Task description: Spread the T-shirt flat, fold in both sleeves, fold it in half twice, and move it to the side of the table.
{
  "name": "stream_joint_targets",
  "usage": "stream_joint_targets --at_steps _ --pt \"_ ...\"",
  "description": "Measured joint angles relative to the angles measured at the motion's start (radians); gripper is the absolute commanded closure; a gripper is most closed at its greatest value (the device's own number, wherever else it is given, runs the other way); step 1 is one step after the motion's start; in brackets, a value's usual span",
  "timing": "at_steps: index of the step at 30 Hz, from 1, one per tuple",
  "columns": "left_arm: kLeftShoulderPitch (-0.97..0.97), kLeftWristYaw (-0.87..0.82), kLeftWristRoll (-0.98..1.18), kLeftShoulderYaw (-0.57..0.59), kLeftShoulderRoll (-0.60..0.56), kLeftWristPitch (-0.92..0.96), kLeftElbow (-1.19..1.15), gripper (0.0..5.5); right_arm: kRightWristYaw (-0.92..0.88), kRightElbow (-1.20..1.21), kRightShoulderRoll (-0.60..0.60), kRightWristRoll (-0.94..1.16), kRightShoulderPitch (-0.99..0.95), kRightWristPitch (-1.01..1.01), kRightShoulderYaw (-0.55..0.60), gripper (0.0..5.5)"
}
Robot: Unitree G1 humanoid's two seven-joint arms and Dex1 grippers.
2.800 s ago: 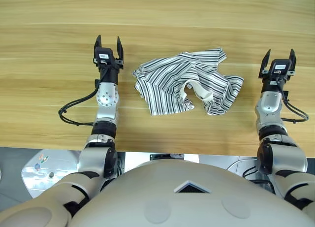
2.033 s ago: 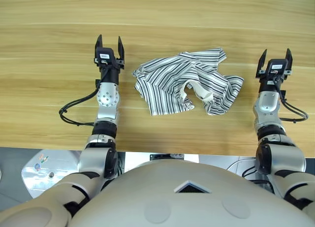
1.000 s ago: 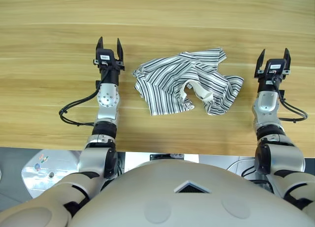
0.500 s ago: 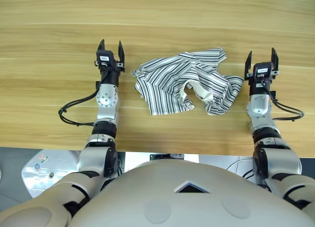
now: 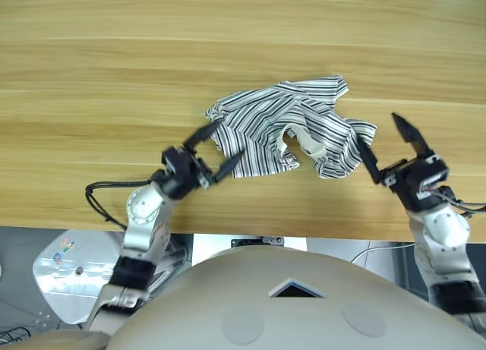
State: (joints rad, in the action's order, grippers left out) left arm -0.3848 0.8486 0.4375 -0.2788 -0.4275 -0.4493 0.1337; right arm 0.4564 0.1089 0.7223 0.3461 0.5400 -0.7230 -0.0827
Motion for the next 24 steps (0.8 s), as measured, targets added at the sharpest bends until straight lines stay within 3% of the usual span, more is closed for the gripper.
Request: stream_joint_targets --at_steps 5,13,19,24 --pt "-0.026 0.010 -0.227 -0.059 -0.077 0.038 0.030 2.10 0.127 0.019 0.030 -0.080 0.043 0.033 -0.028 2.36" --pt "0.119 -0.220 -0.521 -0.145 0.082 0.269 0.001 2.10 0.154 -0.078 -0.103 -0.214 -0.037 0.094 -0.130 2.36" --pt "0.109 -0.249 -0.567 -0.191 0.093 0.332 0.006 2.10 0.156 -0.114 -0.155 -0.230 -0.035 0.093 -0.157 2.36" --pt "0.073 -0.229 -0.534 -0.209 0.079 0.352 0.049 2.10 0.187 -0.113 -0.142 -0.139 0.022 0.081 -0.086 2.36"
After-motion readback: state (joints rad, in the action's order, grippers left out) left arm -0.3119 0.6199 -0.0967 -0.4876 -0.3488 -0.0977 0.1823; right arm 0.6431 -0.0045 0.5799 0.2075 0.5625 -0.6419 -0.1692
